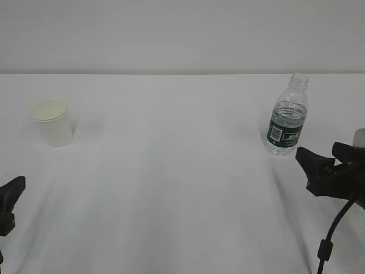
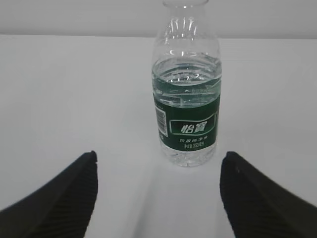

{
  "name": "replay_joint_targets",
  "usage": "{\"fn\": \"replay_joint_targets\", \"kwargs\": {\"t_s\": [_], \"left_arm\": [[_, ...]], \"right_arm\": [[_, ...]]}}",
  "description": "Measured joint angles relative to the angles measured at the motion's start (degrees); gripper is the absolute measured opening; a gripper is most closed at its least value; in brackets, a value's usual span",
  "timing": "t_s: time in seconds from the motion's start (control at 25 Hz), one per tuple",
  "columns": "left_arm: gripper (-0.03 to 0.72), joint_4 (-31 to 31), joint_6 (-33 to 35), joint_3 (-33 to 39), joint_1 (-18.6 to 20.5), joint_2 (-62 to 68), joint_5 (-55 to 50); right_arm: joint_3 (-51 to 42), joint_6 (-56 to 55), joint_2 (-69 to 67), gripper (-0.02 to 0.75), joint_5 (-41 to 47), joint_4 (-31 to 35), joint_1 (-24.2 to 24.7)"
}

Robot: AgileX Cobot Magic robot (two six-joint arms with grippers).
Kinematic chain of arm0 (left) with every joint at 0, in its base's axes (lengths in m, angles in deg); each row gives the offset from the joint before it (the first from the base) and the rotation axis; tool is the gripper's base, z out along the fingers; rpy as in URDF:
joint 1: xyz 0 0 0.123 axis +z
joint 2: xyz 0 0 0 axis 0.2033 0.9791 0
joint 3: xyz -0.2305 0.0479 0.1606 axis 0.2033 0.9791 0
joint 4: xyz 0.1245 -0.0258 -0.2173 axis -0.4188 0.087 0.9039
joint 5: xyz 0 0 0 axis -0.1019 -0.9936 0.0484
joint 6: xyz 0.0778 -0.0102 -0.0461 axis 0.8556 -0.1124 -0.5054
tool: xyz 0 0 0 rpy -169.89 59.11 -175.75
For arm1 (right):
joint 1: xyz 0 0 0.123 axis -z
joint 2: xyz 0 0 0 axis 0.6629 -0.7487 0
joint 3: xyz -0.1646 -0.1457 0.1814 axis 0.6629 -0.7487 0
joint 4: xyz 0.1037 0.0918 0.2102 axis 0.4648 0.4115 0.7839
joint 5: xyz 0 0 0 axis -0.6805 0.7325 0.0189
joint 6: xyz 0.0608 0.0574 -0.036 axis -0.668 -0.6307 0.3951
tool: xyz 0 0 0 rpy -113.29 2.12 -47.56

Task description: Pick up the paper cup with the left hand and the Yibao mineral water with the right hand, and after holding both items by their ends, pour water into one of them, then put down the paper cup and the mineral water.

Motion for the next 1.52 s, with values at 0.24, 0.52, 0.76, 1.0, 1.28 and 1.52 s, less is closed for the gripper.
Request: {"fn": "replay_joint_targets", "kwargs": {"t_s": [0.24,0.52,0.76,1.0,1.28,1.52], "left_arm": [[0.535,-0.4,0.0,0.0,0.0,0.0,0.0],[0.524,-0.4,-0.1,0.0,0.0,0.0,0.0],[0.522,-0.4,-0.1,0.0,0.0,0.0,0.0],[0.521,-0.4,-0.1,0.0,0.0,0.0,0.0],[0.520,-0.4,-0.1,0.0,0.0,0.0,0.0],[0.519,-0.4,-0.2,0.0,0.0,0.0,0.0]], "right_arm": [[1.1,0.1,-1.1,0.585,-0.3,0.7,0.0],[1.5,0.1,-5.9,0.605,-0.4,0.7,0.0],[3.6,0.2,-6.5,0.606,-0.4,0.7,0.0],[5.3,0.2,-9.1,0.648,-0.5,0.7,0.0],[7.0,0.2,-11.6,0.680,-0.5,0.7,0.0],[9.1,0.2,-12.0,0.680,-0.5,0.7,0.0]]}}
